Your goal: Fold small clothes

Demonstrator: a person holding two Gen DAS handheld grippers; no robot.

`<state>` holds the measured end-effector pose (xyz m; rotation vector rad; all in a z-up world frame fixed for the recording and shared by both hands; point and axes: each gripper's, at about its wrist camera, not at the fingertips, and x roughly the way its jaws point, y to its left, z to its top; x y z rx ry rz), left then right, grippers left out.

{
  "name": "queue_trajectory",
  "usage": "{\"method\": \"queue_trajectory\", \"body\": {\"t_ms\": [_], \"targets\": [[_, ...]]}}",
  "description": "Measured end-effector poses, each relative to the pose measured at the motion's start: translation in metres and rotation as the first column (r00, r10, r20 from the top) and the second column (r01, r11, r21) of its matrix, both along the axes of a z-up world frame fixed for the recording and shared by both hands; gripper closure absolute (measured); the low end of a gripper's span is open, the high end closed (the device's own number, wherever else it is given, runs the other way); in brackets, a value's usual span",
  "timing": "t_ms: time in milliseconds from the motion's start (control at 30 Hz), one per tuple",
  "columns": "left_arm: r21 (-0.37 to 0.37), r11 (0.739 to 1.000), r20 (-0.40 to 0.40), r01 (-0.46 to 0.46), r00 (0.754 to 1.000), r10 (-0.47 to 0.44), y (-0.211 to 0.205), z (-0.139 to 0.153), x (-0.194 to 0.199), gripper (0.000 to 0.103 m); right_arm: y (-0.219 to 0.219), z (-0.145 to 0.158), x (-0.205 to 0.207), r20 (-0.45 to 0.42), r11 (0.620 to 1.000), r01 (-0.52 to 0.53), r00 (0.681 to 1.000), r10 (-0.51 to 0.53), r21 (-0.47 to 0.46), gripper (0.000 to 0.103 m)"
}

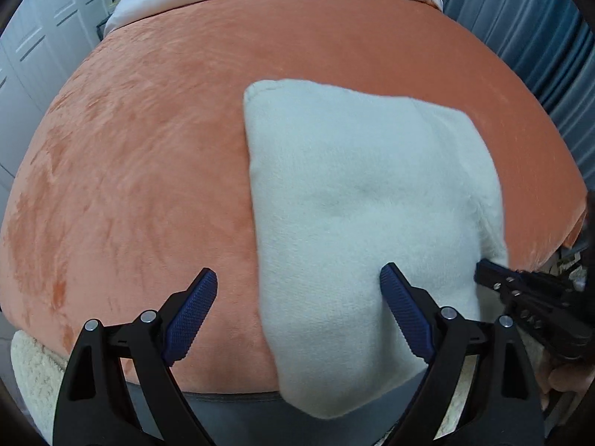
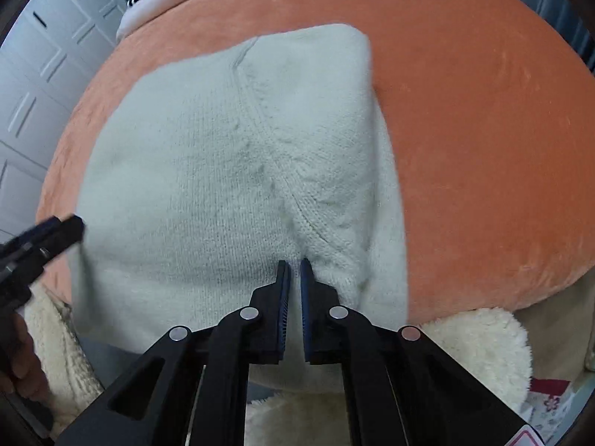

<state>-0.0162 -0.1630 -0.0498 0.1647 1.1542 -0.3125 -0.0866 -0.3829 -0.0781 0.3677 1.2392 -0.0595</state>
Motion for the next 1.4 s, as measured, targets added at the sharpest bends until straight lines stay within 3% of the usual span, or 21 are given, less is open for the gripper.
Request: {"method": "queue_trajectory", "body": {"t_ms": [133, 267, 367, 467, 500, 533, 600, 833, 1033, 1167, 1233, 1300, 1400], "targets": [[0.008, 1.0, -0.001, -0.011, 1.0, 0.011, -0.005, 0.002, 0.002, 0.015, -0.009, 0.042, -0.015, 0.063, 0.999, 0.003, 0.998, 0.0, -0.044, 0.096], [0.015, 1.0, -0.006, -0.011, 1.0, 0.011, -0.008, 0.001, 0.001, 0.015, -0.013, 0.001, -0.013, -0.026, 0.997, -0.005, 1.0, 0.003, -0.071, 0.097], [0.026, 1.0, -0.003, -0.001, 1.0, 0.001, -0.013, 0.004, -0.005, 0.016, -0.013, 0.023, -0.018, 0.012, 0.998, 0.008, 1.0, -0.007, -0.062, 0.095], [0.031, 0.999, 0.0, 0.007, 1.0, -0.007, -0.014, 0.007, -0.007, 0.016, -0.022, 0.042, -0.025, 0.081, 0.999, 0.042, 0.996, -0.043, 0.009, 0.083], [0.025, 1.0, -0.006, 0.006, 1.0, -0.006, -0.015, 0.008, -0.007, 0.016, -0.028, 0.047, -0.027, 0.105, 0.998, 0.057, 0.993, -0.059, 0.02, 0.071], [0.021, 1.0, -0.015, 0.007, 1.0, -0.006, -0.016, 0.008, -0.007, 0.016, -0.036, 0.05, -0.03, 0.125, 0.997, 0.075, 0.989, -0.077, 0.019, 0.051], [0.011, 1.0, -0.03, 0.007, 1.0, -0.007, -0.017, 0.008, -0.008, 0.012, -0.037, 0.047, -0.028, 0.139, 0.994, 0.11, 0.985, -0.106, -0.025, 0.036], [-0.005, 1.0, -0.058, 0.01, 0.998, -0.01, -0.019, 0.005, -0.007, 0.008, -0.037, 0.013, -0.001, 0.091, 0.997, 0.077, 0.993, -0.076, -0.011, 0.026], [-0.178, 0.981, -0.158, -0.073, 0.986, 0.045, -0.001, -0.006, 0.01, 0.006, -0.043, -0.02, 0.004, 0.055, 0.981, 0.121, 0.99, -0.13, 0.151, 0.018], [-0.23, 0.965, -0.248, -0.129, 0.966, 0.07, 0.005, -0.032, 0.024, 0.005, -0.051, -0.037, 0.008, 0.051, 0.952, 0.124, 0.988, -0.144, 0.281, 0.015], [-0.272, 0.951, -0.281, -0.15, 0.957, 0.071, 0.007, -0.041, 0.028, 0.005, -0.053, -0.042, 0.012, 0.056, 0.941, 0.11, 0.989, -0.135, 0.319, 0.006], [-0.319, 0.934, -0.312, -0.163, 0.948, 0.059, 0.009, -0.051, 0.032, 0.005, -0.05, -0.044, 0.016, 0.066, 0.94, 0.085, 0.991, -0.113, 0.331, 0.005], [-0.418, 0.886, -0.371, -0.2, 0.928, 0.034, 0.015, -0.068, 0.039, 0.005, -0.046, -0.044, 0.025, 0.083, 0.94, 0.045, 0.994, -0.078, 0.338, 0.005]]}}
